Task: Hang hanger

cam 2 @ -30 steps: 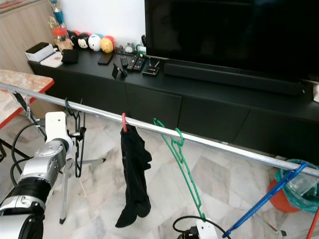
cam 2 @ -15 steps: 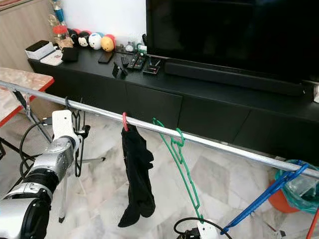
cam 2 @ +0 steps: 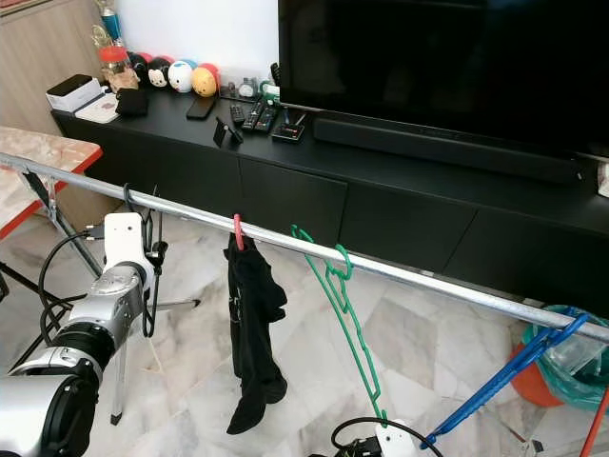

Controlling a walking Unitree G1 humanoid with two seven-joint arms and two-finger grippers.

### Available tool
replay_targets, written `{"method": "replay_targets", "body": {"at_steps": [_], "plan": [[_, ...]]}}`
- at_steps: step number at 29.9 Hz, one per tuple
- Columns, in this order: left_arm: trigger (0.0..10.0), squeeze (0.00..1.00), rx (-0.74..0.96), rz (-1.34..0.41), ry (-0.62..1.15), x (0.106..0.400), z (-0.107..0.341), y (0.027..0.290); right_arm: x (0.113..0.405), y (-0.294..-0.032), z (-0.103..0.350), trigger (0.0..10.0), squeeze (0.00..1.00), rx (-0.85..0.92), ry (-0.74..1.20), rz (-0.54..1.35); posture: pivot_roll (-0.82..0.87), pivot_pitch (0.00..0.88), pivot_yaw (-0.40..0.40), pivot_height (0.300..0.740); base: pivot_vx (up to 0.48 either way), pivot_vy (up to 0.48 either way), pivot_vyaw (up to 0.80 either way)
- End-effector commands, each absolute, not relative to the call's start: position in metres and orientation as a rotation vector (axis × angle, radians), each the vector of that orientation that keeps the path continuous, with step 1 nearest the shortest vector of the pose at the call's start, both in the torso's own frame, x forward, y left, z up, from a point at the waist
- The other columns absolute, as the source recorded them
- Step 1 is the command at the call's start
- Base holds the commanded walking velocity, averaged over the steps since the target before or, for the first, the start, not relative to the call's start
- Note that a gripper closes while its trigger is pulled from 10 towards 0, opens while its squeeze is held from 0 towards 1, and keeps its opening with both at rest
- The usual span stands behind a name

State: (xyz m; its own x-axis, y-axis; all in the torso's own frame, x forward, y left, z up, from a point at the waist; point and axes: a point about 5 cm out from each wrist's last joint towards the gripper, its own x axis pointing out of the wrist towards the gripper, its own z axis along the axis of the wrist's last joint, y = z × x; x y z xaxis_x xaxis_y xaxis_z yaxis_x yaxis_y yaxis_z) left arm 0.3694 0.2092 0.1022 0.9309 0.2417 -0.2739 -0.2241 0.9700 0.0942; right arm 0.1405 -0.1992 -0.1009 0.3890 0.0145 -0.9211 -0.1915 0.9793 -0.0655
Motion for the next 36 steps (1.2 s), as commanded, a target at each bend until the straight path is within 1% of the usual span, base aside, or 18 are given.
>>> {"method": "replay_targets", "body": {"at_steps": [1, 7, 26, 27, 28, 29, 30, 36], "plan": [[0.0, 0.0, 0.081, 0.247, 0.274, 0.372, 0.106, 0.208, 0.141, -0.203, -0.1, 10.0, 0.0, -0.168, 1.156, 0.117, -0.08, 0.0, -0.023, 0.74, 0.0, 0.0, 0.0], [0.0, 0.0, 0.075, 0.254, 0.26, 0.373, 0.108, 0.207, 0.141, -0.204, -0.1, 10.0, 0.0, -0.169, 1.156, 0.115, -0.09, 0.0, -0.025, 0.74, 0.0, 0.0, 0.0], [0.0, 0.0, 0.063, 0.293, 0.291, 0.369, 0.098, 0.21, 0.136, -0.21, -0.101, 10.0, 0.0, -0.181, 1.169, 0.113, -0.11, 0.0, -0.039, 0.74, 0.0, 0.0, 0.0], [4.0, 0.0, 0.062, 0.292, 0.292, 0.369, 0.098, 0.21, 0.136, -0.21, -0.101, 10.0, 0.0, -0.181, 1.169, 0.112, -0.11, 0.0, -0.04, 0.74, 0.0, 0.0, 0.0], [7.5, 0.0, 0.062, 0.292, 0.292, 0.368, 0.097, 0.209, 0.135, -0.211, -0.101, 10.0, 0.0, -0.181, 1.17, 0.112, -0.12, 0.0, -0.04, 0.74, 0.0, 0.0, 0.0], [7.5, 0.0, 0.062, 0.292, 0.292, 0.368, 0.097, 0.209, 0.135, -0.211, -0.101, 10.0, 0.0, -0.181, 1.17, 0.112, -0.12, 0.0, -0.04, 0.74, 0.0, 0.0, 0.0], [10.0, 0.0, 0.061, 0.292, 0.294, 0.368, 0.096, 0.208, 0.135, -0.211, -0.101, 10.0, 0.0, -0.182, 1.171, 0.111, -0.12, 0.0, -0.041, 0.74, 0.0, 0.0, 0.0], [10.0, 0.0, 0.055, 0.297, 0.3, 0.368, 0.095, 0.207, 0.134, -0.213, -0.101, 10.0, 0.0, -0.186, 1.177, 0.109, -0.12, 0.0, -0.047, 0.74, 0.0, 0.0, 0.0]]}}
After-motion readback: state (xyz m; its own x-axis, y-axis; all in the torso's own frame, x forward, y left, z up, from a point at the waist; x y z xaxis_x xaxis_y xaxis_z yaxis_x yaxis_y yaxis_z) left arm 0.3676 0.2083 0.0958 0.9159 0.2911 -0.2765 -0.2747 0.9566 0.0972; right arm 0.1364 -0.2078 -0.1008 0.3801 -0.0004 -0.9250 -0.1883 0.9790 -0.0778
